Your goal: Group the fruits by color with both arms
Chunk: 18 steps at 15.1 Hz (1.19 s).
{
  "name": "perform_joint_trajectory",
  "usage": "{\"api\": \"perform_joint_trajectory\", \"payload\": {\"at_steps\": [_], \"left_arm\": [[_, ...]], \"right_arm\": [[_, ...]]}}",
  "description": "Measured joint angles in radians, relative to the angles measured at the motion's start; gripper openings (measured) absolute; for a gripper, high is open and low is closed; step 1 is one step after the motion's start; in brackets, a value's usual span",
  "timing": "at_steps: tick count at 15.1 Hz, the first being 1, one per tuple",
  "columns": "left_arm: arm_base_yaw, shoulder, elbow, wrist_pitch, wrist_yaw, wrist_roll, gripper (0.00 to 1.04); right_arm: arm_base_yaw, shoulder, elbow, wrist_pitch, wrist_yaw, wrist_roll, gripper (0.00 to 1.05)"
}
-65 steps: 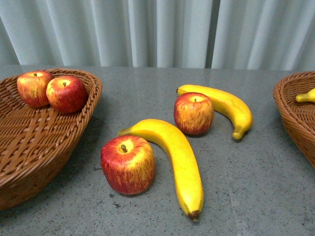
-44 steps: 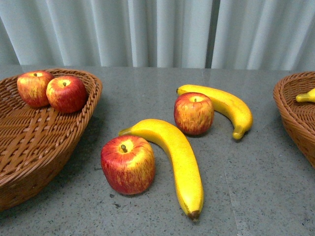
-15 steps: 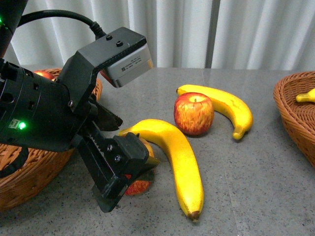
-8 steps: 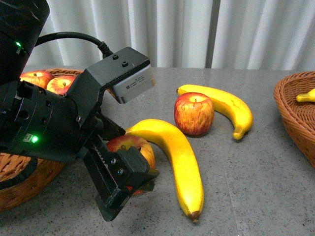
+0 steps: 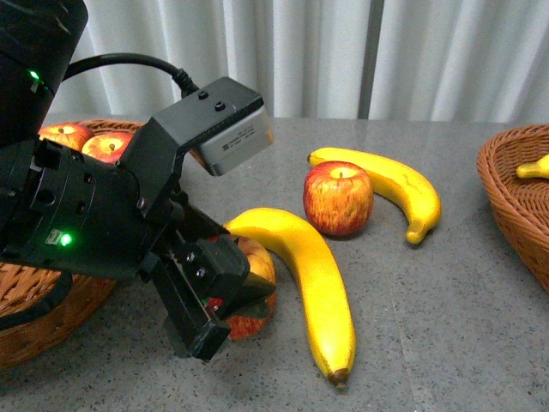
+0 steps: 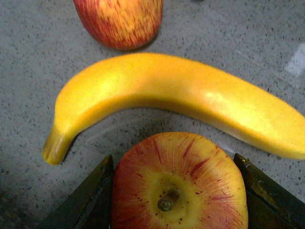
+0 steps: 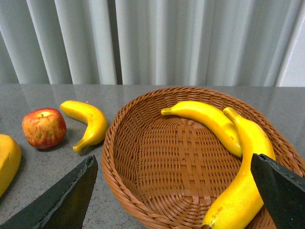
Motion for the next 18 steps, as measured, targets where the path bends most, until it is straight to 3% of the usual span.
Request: {"api": "perform_joint_trajectory", "payload": {"at_steps": [2, 4, 8, 13, 16, 18], "left_arm": [[0.002, -0.079, 0.008, 0.071, -0.053, -0.047, 0.65], [0.061, -0.177, 0.037, 0.204, -0.212, -0.167, 0.65], [0.203, -0.231, -0.035, 0.265, -0.49, -0.385, 0.65], [0.401, -0.214, -0.167, 0.26, -0.556, -0.54, 0.65], [0.36, -0.242, -0.163, 0.269, -0.552, -0.547, 1.0], [0.311, -0.248, -0.113, 0.265, -0.556, -0.546, 0.98]], "right_arm": [[0.0, 0.0, 0.0, 0.0, 0.0, 0.0, 0.98], [0.0, 0.0, 0.0, 0.0, 0.0, 0.0, 0.98], [0.0, 0.0, 0.0, 0.0, 0.0, 0.0, 0.98], [0.0, 0.0, 0.0, 0.0, 0.0, 0.0, 0.98], [0.0, 0.0, 0.0, 0.0, 0.0, 0.0, 0.98], [0.0, 0.0, 0.0, 0.0, 0.0, 0.0, 0.98]]}}
